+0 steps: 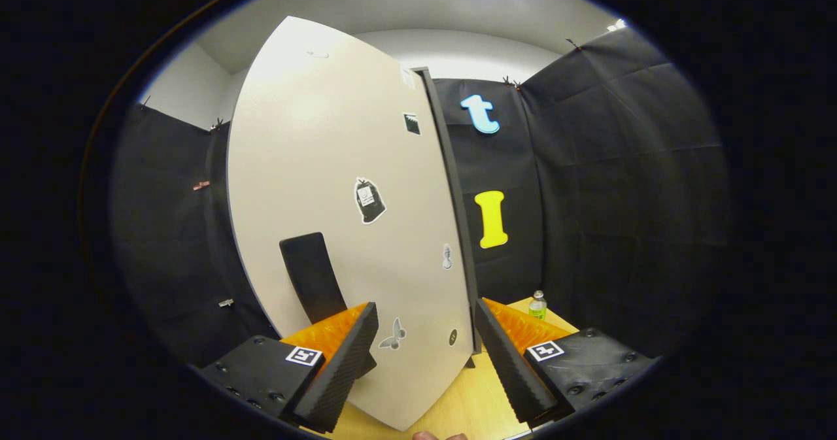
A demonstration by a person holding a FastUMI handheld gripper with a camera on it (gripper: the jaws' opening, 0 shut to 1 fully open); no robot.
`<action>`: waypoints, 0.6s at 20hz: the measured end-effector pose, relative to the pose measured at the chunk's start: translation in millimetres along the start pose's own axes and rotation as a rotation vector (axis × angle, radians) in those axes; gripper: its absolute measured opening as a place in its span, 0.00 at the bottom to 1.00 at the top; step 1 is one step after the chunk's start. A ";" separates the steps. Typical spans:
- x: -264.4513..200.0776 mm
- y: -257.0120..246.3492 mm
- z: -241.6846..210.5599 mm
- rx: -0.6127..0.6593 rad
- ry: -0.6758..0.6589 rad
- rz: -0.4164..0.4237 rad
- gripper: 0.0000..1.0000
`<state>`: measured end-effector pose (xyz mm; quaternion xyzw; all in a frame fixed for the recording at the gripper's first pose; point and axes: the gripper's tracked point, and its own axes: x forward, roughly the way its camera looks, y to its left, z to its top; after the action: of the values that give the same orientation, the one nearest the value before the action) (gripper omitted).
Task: Open the shoe cabinet door, grab the shoes and put them into the shoe cabinet, then close the shoe cabinet door.
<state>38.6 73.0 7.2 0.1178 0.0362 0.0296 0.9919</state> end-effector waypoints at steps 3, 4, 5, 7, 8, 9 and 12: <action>15.9 37.9 -20.4 -0.033 0.054 0.051 0.98; 29.9 51.8 -21.0 -0.039 0.065 0.067 0.98; 32.9 60.9 -25.2 -0.047 0.071 0.073 0.98; 40.9 77.1 -29.7 -0.066 0.072 0.088 0.98; 43.1 81.6 -29.5 -0.077 0.070 0.090 0.98; 43.9 84.2 -27.1 -0.090 0.063 0.089 0.98; 45.9 87.2 -22.1 -0.117 0.044 0.077 0.98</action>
<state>78.1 165.8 3.3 0.0602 0.0519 0.0721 0.9942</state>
